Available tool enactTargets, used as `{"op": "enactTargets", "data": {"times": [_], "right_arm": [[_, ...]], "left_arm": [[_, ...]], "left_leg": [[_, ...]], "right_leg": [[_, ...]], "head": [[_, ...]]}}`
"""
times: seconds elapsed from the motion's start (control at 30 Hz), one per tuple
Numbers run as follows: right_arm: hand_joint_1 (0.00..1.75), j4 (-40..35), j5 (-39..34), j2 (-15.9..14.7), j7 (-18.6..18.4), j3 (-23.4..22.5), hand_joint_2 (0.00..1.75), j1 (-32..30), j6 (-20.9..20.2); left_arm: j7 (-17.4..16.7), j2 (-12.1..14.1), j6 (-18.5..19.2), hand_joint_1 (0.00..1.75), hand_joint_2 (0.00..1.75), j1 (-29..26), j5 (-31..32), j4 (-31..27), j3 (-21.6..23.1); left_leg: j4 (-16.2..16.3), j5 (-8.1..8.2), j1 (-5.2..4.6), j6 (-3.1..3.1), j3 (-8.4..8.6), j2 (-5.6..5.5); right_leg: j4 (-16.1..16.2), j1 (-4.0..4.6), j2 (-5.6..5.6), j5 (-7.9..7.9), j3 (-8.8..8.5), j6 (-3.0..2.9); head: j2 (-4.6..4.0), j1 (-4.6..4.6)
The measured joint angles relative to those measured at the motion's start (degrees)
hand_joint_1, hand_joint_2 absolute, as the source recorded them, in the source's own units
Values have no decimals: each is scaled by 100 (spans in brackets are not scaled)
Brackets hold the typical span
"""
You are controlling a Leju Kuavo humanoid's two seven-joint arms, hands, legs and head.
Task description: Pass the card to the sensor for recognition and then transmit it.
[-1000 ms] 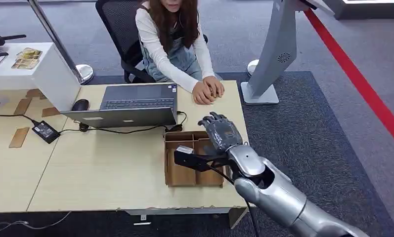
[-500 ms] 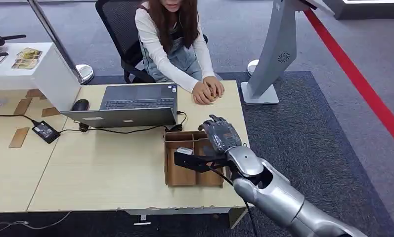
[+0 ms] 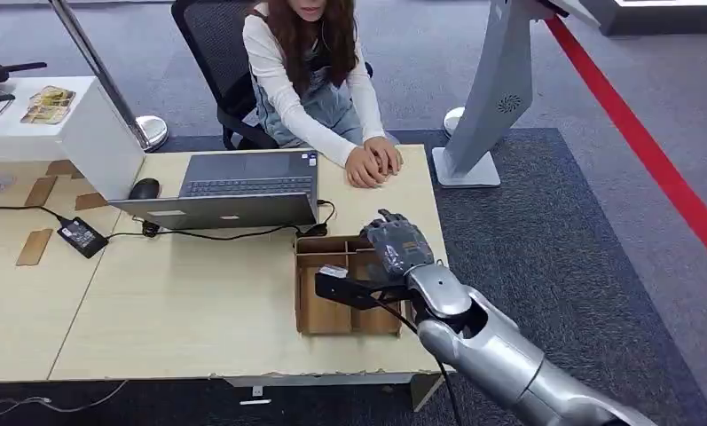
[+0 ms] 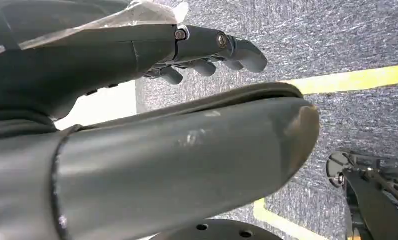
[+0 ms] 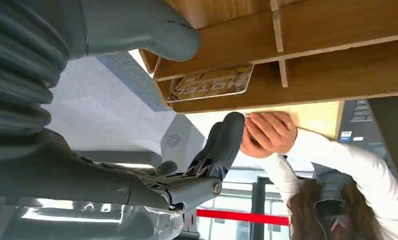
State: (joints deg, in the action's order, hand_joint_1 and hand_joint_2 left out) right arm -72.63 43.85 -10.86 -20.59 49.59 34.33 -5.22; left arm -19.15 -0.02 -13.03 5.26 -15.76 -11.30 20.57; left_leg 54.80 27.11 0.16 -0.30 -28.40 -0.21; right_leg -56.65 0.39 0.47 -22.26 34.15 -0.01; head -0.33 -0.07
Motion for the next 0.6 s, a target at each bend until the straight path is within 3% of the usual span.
{"op": "enactTargets", "data": {"times": [0.6], "right_arm": [[66,216,7,17,0,-4,175,-1,59]], "left_arm": [[68,28,35,0,0,0,-31,0,2]], "left_leg": [[0,0,0,0,0,0]], "right_leg": [[0,0,0,0,0,0]], "head": [[2,0]]}}
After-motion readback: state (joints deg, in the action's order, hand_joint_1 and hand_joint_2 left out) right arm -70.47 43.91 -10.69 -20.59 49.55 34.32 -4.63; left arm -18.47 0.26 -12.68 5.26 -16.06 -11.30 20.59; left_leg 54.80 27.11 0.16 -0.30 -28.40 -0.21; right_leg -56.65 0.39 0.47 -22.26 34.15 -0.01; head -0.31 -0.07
